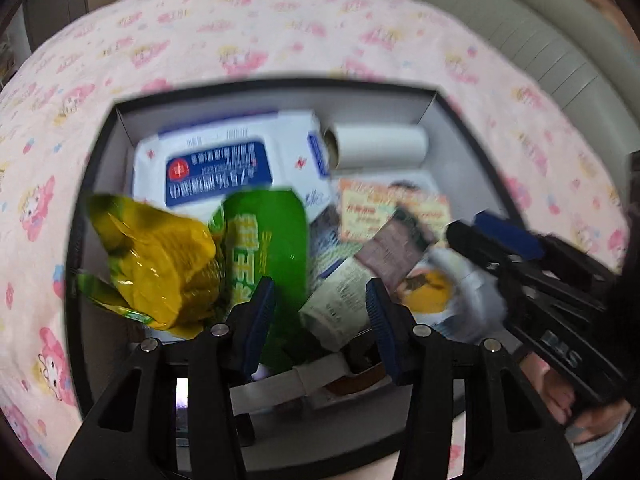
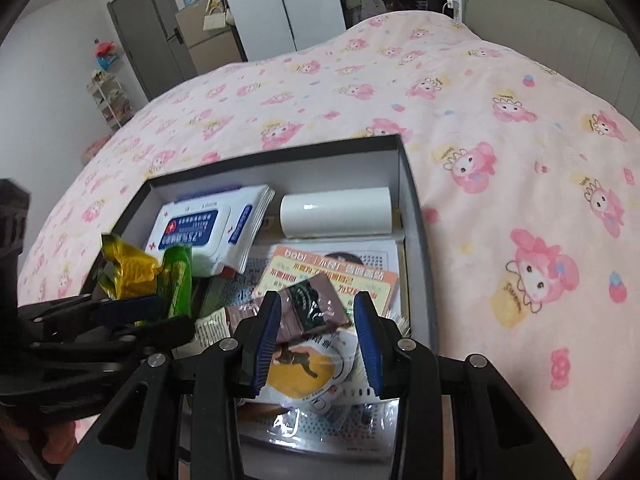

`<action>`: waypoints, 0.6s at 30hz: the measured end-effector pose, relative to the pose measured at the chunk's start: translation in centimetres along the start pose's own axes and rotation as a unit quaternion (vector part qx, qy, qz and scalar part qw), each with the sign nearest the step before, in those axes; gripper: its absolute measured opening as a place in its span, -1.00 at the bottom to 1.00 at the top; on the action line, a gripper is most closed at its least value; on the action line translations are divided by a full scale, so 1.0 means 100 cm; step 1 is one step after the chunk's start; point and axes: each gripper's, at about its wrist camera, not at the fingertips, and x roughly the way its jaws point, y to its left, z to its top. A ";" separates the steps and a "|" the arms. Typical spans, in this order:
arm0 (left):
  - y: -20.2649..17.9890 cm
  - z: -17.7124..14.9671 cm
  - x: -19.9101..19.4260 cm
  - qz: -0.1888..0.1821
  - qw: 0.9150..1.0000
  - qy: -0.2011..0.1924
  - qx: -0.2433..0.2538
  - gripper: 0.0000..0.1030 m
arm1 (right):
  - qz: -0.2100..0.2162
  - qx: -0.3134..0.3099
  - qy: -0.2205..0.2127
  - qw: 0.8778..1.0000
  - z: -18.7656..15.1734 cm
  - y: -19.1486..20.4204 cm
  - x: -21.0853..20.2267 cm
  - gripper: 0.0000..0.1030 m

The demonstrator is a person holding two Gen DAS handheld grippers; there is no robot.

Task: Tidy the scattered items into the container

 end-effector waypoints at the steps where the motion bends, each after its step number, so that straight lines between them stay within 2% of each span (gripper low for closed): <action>1: 0.000 0.002 0.004 -0.002 1.000 0.006 -0.002 -0.02 | -0.007 -0.008 0.001 1.000 -0.001 0.003 0.001 -0.34; 5: 0.000 0.012 0.003 0.002 1.000 -0.004 -0.005 -0.06 | -0.016 -0.001 0.012 1.000 -0.002 0.008 -0.004 -0.33; 7: -0.004 0.014 -0.010 -0.003 1.000 -0.022 -0.002 -0.06 | -0.016 0.005 0.009 1.000 -0.001 0.010 -0.013 -0.33; 9: -0.008 0.015 -0.027 -0.007 0.999 -0.045 0.003 -0.06 | -0.023 0.005 -0.001 1.000 -0.001 0.013 -0.026 -0.23; 10: -0.012 0.014 -0.040 -0.002 0.998 -0.061 0.010 -0.04 | -0.025 0.007 -0.005 1.000 -0.001 0.014 -0.032 -0.12; 12: -0.017 0.012 -0.061 0.017 0.996 -0.086 0.021 -0.01 | -0.030 0.010 -0.010 0.999 0.000 0.017 -0.042 -0.06; 15: -0.023 0.010 -0.095 0.051 0.991 -0.123 0.032 0.16 | -0.032 0.021 -0.021 0.999 0.004 0.021 -0.059 0.02; 18: -0.021 0.009 -0.130 0.068 0.985 -0.158 0.028 0.29 | -0.030 0.029 -0.045 0.998 0.012 0.028 -0.081 0.22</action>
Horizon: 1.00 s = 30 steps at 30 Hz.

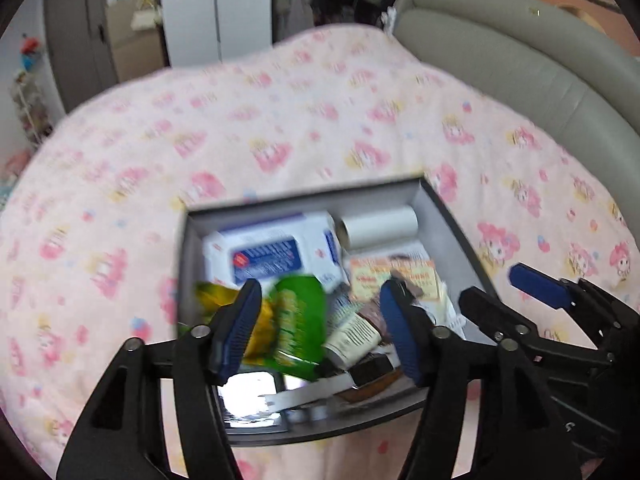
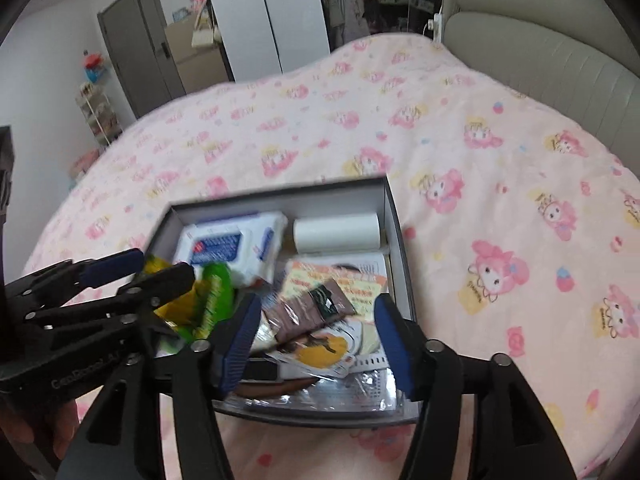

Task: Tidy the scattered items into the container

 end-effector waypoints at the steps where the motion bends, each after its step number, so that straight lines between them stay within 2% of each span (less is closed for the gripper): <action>1: 0.004 0.003 -0.010 0.001 1.000 -0.011 -0.005 0.35 | -0.004 0.001 -0.010 1.000 0.003 0.002 -0.008 0.33; 2: 0.008 0.007 -0.020 0.001 1.000 -0.022 -0.010 0.45 | -0.008 0.002 -0.020 1.000 0.007 0.005 -0.017 0.40; 8: 0.026 0.007 -0.079 0.022 0.996 -0.080 -0.026 0.84 | -0.024 0.003 -0.061 0.998 0.017 0.024 -0.065 0.52; 11: 0.031 0.001 -0.103 0.048 0.993 -0.100 -0.033 0.89 | -0.020 -0.013 -0.059 0.998 0.015 0.037 -0.080 0.55; 16: 0.035 -0.021 -0.135 0.057 0.991 -0.118 -0.037 0.95 | -0.023 -0.027 -0.068 0.997 -0.001 0.052 -0.103 0.55; 25: 0.024 -0.072 -0.186 0.049 0.988 -0.145 -0.018 0.99 | -0.027 -0.044 -0.086 0.995 -0.042 0.073 -0.143 0.56; 30: 0.020 -0.094 -0.201 0.042 0.988 -0.144 -0.021 0.99 | -0.027 -0.043 -0.094 0.994 -0.063 0.080 -0.160 0.56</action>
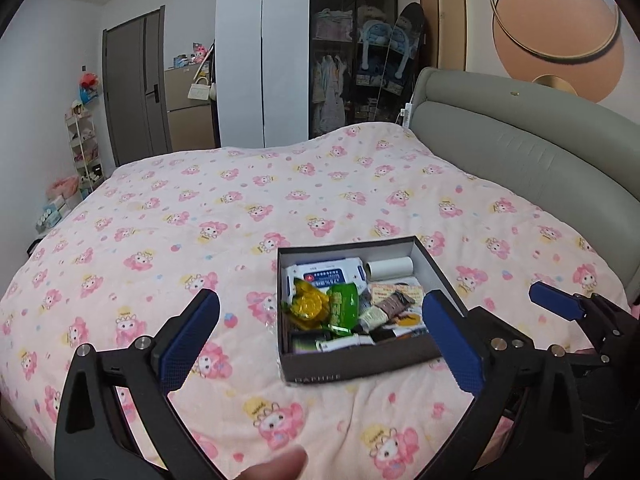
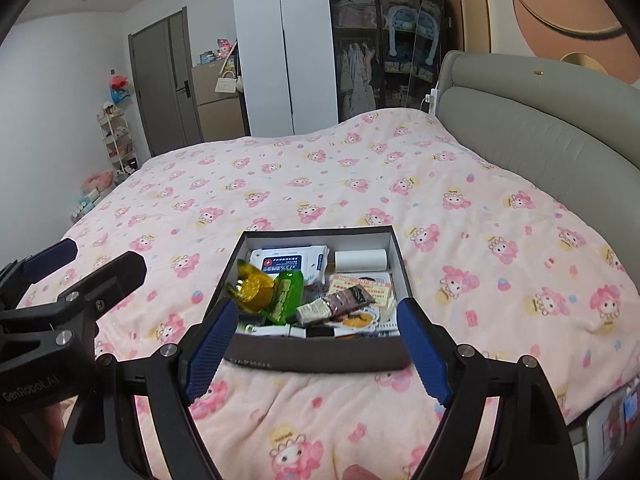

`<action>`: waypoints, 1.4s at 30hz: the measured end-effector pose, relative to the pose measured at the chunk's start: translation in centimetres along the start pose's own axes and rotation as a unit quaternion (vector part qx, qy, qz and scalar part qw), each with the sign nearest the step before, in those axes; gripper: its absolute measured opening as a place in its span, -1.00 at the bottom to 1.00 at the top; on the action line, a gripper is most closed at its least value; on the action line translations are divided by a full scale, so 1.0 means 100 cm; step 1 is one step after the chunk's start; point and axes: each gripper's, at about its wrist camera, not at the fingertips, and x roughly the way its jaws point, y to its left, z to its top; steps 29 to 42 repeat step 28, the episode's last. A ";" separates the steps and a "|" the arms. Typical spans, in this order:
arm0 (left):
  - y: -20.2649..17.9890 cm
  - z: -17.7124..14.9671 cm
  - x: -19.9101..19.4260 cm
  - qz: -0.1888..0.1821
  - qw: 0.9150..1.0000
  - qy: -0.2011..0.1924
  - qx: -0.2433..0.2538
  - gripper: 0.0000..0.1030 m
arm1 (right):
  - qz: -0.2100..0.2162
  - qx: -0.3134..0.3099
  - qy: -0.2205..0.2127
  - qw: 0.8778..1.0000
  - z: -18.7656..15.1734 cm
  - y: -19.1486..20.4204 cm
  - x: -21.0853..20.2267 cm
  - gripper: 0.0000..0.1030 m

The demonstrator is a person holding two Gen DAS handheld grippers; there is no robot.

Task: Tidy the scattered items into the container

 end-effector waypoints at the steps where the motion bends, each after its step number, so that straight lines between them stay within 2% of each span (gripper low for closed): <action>1: 0.001 -0.003 -0.004 0.000 1.000 0.002 -0.003 0.99 | -0.003 -0.005 -0.003 1.000 -0.003 0.002 -0.004 0.56; 7: 0.009 -0.019 -0.022 -0.006 1.000 0.003 -0.026 0.99 | -0.031 -0.028 -0.027 0.999 -0.014 0.008 -0.025 0.65; 12: 0.012 -0.028 -0.032 -0.007 0.999 -0.001 -0.035 0.99 | -0.009 -0.021 -0.022 0.999 -0.020 0.007 -0.033 0.65; 19: 0.012 -0.036 -0.029 -0.002 0.999 0.005 -0.036 0.99 | 0.002 -0.014 -0.002 1.000 -0.026 0.007 -0.022 0.65; 42: 0.006 -0.040 -0.024 0.005 1.000 0.007 -0.027 0.99 | 0.010 -0.002 0.009 1.000 -0.032 0.002 -0.016 0.65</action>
